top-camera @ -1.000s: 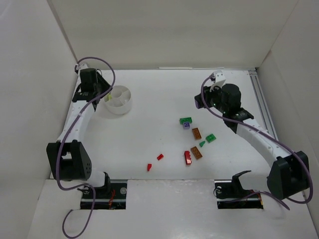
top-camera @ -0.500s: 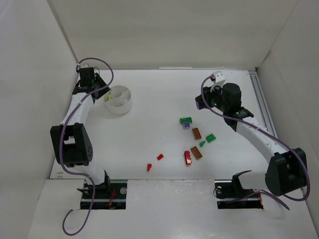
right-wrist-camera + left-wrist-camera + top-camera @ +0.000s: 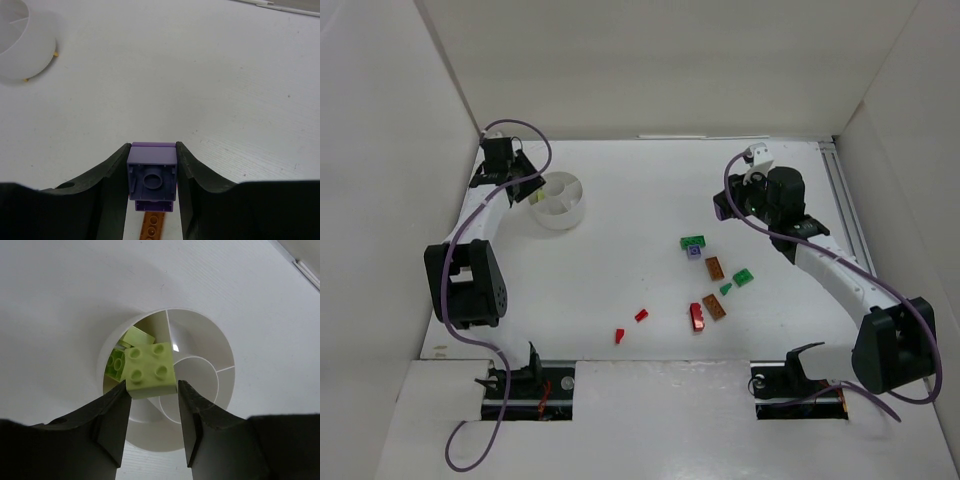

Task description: Sort the legos into containers by color

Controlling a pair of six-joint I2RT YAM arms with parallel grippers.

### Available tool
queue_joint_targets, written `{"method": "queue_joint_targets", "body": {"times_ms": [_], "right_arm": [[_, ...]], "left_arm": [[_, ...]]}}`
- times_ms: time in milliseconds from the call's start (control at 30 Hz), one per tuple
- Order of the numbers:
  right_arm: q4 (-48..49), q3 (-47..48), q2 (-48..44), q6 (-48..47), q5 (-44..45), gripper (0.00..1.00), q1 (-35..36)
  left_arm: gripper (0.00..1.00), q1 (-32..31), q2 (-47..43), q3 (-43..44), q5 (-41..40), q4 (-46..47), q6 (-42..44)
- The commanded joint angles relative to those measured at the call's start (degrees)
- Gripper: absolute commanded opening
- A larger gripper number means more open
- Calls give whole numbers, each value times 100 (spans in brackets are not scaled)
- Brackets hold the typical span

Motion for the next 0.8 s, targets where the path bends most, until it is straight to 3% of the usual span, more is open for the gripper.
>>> {"method": "queue_joint_targets", "body": {"times_ms": [0, 100, 300, 433, 567, 633, 767], "right_arm": [[86, 216, -197, -34, 54, 20, -30], [86, 216, -197, 19, 54, 20, -30], [86, 216, -249, 19, 54, 20, -30], [86, 216, -302, -86, -95, 20, -30], [86, 303, -416, -288, -972, 20, -99], [86, 469, -416, -341, -2025, 20, -161], [435, 619, -22, 25, -3758, 19, -162]], "left_arm": [[39, 39, -99, 173, 131, 135, 121], [48, 39, -152, 120, 131, 135, 121], [53, 39, -213, 173, 201, 135, 121], [67, 39, -563, 95, 333, 248, 121], [88, 39, -1328, -318, 859, 643, 314], [100, 39, -1715, -817, 1482, 1185, 454], [100, -391, -2506, -1584, 3370, 2181, 972]]}}
